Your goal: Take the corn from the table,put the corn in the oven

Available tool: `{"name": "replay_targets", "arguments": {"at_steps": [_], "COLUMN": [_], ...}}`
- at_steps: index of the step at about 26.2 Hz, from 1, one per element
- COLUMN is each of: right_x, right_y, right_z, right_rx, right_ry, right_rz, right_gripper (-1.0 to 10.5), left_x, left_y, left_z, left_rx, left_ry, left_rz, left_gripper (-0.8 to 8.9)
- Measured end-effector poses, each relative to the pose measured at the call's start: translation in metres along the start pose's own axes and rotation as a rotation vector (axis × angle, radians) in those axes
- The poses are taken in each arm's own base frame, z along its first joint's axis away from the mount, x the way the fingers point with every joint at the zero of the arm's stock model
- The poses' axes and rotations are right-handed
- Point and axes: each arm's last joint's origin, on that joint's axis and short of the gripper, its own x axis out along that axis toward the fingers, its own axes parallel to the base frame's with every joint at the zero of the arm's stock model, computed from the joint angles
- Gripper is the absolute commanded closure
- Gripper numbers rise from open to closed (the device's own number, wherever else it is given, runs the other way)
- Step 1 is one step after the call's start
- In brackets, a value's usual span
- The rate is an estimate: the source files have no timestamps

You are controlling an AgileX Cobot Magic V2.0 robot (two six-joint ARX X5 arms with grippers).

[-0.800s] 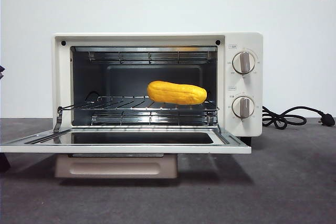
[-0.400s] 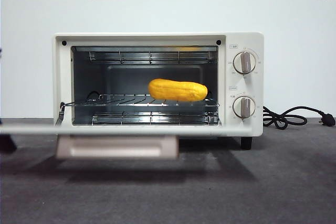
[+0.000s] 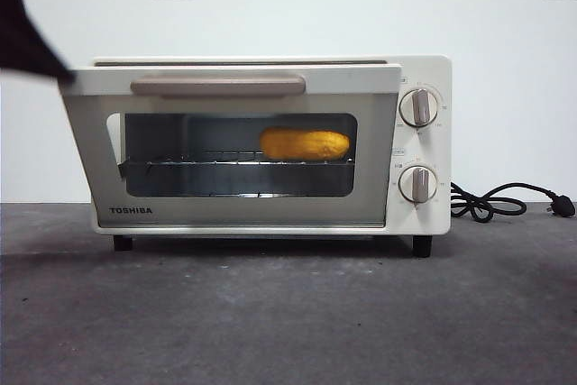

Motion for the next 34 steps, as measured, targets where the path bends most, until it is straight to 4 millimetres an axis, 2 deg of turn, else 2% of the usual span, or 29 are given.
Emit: {"name": "replay_targets", "arguments": {"at_steps": [5,12,22,30,34], "right_x": [0.000,0.001,0.011,0.025,0.031], "right_y": [0.000,-0.001,-0.012,-0.033,-0.042], "right_z": [0.000,0.000,-0.002,-0.010,-0.014], "right_rx": [0.001,0.003,0.036,0.116,0.144], "right_ry": [0.000,0.002,0.050,0.146,0.186], "right_rz": [0.000,-0.016,-0.109,-0.365,-0.423], "right_gripper": [9.6,9.6,9.6,9.6,9.6], "left_x": [-0.022,-0.042,-0.051,-0.058,-0.057], "left_y": [-0.024,-0.048,-0.067,-0.087,-0.094], "left_z": [0.029,0.046,0.036,0.023,0.020], "left_rx": [0.070,0.140,0.165,0.204,0.228], "left_ry": [-0.080,-0.153,-0.175,-0.200,-0.206], "left_rz": [0.016,0.051,0.263,0.546,0.566], "left_gripper": [8.21,8.21,8.21,8.21,8.21]}}
